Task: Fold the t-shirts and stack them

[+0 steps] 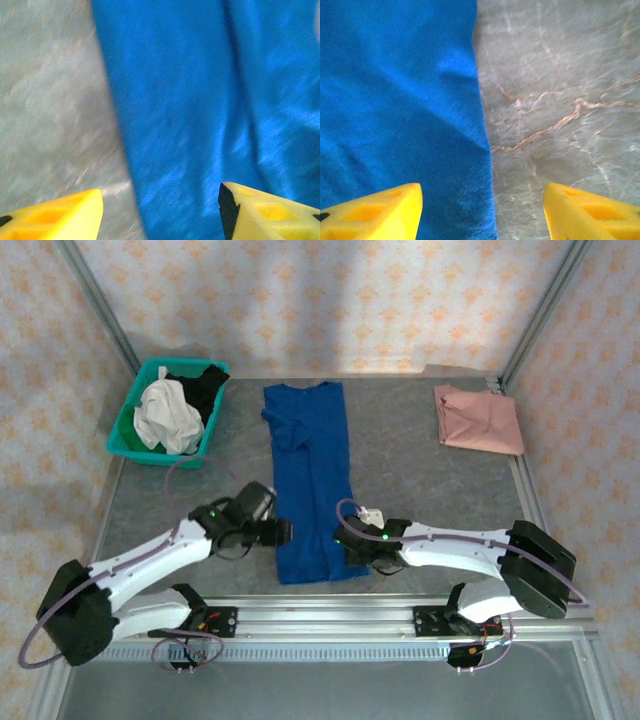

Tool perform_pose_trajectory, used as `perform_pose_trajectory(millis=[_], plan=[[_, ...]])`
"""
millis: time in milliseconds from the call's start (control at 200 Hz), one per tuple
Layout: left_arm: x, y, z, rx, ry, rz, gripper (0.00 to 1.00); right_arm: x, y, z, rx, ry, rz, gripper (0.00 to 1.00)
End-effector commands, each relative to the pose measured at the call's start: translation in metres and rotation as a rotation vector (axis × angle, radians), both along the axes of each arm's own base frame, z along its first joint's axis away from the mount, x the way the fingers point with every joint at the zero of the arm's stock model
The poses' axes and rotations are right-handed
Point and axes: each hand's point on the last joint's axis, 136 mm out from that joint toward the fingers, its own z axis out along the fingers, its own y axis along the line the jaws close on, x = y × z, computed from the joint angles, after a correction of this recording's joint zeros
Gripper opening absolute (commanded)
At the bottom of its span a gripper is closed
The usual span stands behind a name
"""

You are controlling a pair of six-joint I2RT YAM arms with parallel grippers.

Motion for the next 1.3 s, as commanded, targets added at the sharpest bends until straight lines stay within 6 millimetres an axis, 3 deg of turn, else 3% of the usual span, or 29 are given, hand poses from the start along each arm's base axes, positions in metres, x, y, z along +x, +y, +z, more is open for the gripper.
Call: perform_pose_trajectory(millis=[0, 155, 390, 460, 701, 831, 971, 1061, 1166, 1226, 1261, 1296], plan=[[-0.015, 0.018, -0.007, 0.044, -0.029, 0.141, 0.6, -0.011, 0.008, -0.007, 0.076, 0.056, -0.011, 0.65], [-0.042, 0.005, -0.019, 0.013, -0.016, 0.089, 0.6, -0.02, 0.006, -0.011, 0.105, 0.092, -0.019, 0.63], [-0.054, -0.015, -0.043, -0.006, 0.033, 0.039, 0.54, -0.021, 0.0, -0.012, 0.09, 0.09, -0.022, 0.57], [-0.055, -0.019, -0.048, 0.004, 0.047, 0.025, 0.44, -0.02, 0.001, -0.011, 0.09, 0.083, -0.021, 0.55], [-0.05, -0.034, -0.051, 0.007, 0.058, -0.005, 0.28, -0.02, -0.001, -0.012, 0.084, 0.078, -0.027, 0.48], [-0.058, -0.021, -0.061, 0.042, 0.069, 0.023, 0.0, -0.018, -0.004, -0.012, 0.08, 0.067, -0.04, 0.45], [-0.065, 0.002, -0.064, 0.025, 0.05, 0.088, 0.0, -0.019, -0.009, -0.017, 0.059, 0.071, -0.056, 0.36], [-0.068, 0.014, -0.068, -0.028, 0.019, 0.134, 0.0, -0.021, -0.007, -0.02, 0.059, 0.091, -0.052, 0.2], [-0.069, 0.026, -0.069, -0.078, -0.021, 0.191, 0.0, -0.023, -0.007, -0.02, 0.063, 0.098, -0.053, 0.17], [-0.068, 0.029, -0.063, -0.099, -0.043, 0.199, 0.13, -0.022, -0.007, -0.019, 0.069, 0.092, -0.054, 0.14], [-0.068, 0.032, -0.058, -0.106, -0.053, 0.208, 0.33, -0.022, -0.007, -0.018, 0.074, 0.092, -0.055, 0.14], [-0.068, 0.033, -0.052, -0.115, -0.067, 0.205, 0.42, -0.022, -0.005, -0.016, 0.085, 0.09, -0.053, 0.13]])
